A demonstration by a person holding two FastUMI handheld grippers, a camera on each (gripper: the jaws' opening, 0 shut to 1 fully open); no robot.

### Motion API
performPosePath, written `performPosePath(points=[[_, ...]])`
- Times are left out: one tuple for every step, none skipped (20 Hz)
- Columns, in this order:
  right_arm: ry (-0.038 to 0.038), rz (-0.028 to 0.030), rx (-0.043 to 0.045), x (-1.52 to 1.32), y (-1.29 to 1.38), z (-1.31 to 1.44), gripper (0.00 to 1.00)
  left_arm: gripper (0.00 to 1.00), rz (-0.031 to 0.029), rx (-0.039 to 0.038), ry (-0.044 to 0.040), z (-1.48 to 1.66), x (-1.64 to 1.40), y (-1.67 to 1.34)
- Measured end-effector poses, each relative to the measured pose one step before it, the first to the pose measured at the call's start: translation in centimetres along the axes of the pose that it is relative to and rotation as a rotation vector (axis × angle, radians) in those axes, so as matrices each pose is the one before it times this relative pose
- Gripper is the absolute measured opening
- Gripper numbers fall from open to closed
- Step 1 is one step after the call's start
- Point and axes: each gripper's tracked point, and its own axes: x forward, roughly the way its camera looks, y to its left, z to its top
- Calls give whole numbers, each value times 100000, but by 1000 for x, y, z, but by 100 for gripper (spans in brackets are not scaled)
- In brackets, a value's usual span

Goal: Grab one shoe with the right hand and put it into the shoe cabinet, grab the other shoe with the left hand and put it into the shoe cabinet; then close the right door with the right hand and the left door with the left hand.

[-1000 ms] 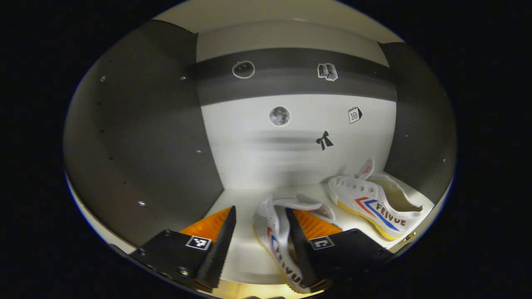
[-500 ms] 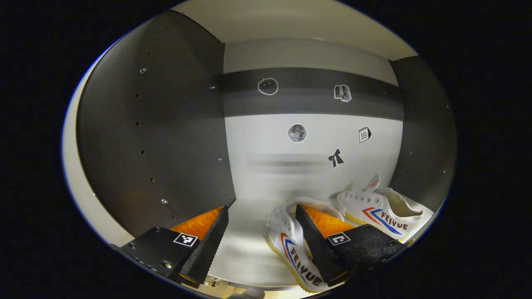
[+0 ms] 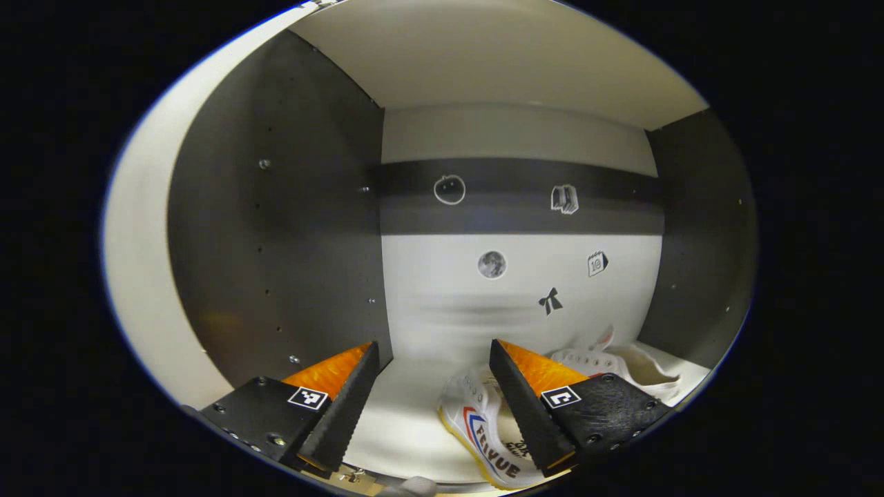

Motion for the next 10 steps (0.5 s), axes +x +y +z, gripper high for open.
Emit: performPosePath(points=[[-619,-430,-244,25,-176,182,99,96,-326,232,-1557,480,-1000,-130],[-302,-372,-200,-57,-58,101,99,96,-1247,218,-2417,900,-1270,-312],[-403,-433,326,-3,-63,181,99,96,-788,537,-2738,723,-1357,-230],[-228,-387,319,-63,-149,19,99,96,-403,813,-1586,528,-1503,-130],[-515,-341,421,-66,-3,145,99,95,-554,667,-2082,497,-1671,-182],[534,-393,80,-151,41,-120,99,96,-235,178,-2300,583,-1710,-78],[67,-821,237,-192,-76,-16,99,96,-1078,75,-1768,338,-1581,-239],[-197,-602,861,-217,-30,57,99,96,-452,-180,-131,-31,-1887,-117],[-162,-492,522,-311,104,71,99,100,-651,-649,-392,8,-1733,-162],[-101,-880,-71,-344,-41,-168,99,96,-1352,-900,-286,232,-1932,-188]])
